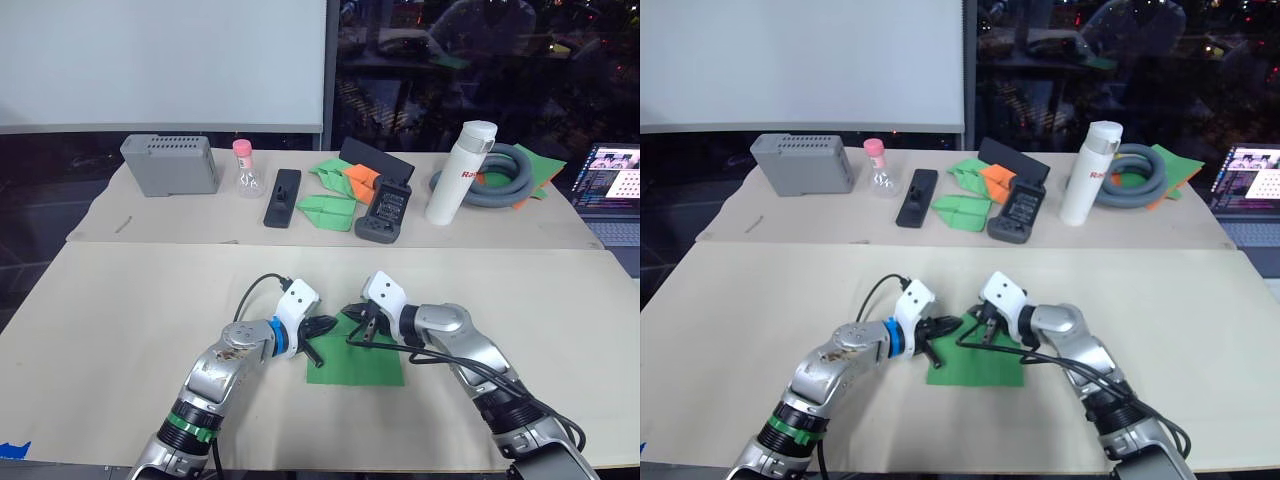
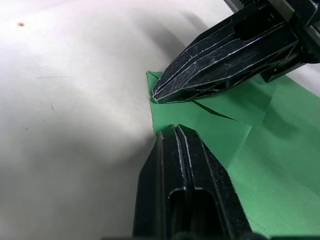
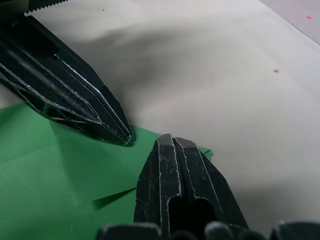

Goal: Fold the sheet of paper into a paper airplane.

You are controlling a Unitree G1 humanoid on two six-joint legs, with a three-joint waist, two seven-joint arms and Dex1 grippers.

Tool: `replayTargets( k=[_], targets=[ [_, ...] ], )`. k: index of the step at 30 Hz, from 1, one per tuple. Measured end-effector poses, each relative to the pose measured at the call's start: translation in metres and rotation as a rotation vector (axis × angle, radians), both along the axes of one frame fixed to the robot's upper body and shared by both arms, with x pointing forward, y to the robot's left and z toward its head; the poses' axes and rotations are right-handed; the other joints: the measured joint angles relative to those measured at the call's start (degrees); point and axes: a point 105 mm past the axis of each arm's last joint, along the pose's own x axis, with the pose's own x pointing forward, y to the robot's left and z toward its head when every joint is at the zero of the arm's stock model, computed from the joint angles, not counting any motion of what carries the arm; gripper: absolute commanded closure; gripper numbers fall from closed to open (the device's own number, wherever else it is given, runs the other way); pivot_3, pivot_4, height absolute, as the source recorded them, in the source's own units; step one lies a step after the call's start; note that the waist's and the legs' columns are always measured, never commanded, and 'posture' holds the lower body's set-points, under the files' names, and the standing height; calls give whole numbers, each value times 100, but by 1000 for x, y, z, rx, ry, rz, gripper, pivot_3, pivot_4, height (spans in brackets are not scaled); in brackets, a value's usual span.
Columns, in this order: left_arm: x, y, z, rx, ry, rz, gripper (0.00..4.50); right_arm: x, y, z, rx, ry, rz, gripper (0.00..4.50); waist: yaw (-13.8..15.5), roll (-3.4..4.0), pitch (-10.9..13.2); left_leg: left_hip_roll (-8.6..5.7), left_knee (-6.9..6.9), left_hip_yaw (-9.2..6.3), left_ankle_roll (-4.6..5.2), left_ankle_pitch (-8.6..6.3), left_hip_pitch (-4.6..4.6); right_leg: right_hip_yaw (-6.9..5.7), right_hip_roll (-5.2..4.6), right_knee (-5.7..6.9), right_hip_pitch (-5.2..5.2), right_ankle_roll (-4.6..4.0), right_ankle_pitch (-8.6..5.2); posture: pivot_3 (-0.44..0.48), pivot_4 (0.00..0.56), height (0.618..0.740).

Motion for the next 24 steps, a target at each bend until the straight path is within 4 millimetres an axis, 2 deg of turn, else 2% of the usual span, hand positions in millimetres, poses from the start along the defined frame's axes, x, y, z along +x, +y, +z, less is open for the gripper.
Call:
replayTargets(
  k=[4,9,13,24],
  targets=[
    [1,5,-1,1,6,14,4487,0,1,0,-7,-7,6,4500,-4,0,0,1,0,0,0,0,2,1,-1,0,0,0,0,0,150,740],
    [-2,23,-1,33,-3,34,4487,-1,1,-1,-10,-4,15,4500,-27,0,0,3,-3,0,-1,0,9,3,-3,4,1,0,0,0,150,740],
    [-15,35,-1,49,5,22,4487,-1,1,-2,-11,2,20,4500,-31,0,0,5,-7,0,-2,-1,12,12,-7,4,1,0,0,0,150,740],
    [-45,50,-4,68,24,-43,4487,-1,5,-2,-23,3,52,4500,-42,3,-1,11,-19,-2,-5,-2,18,21,-19,-3,1,-7,-4,0,150,740]
  ],
)
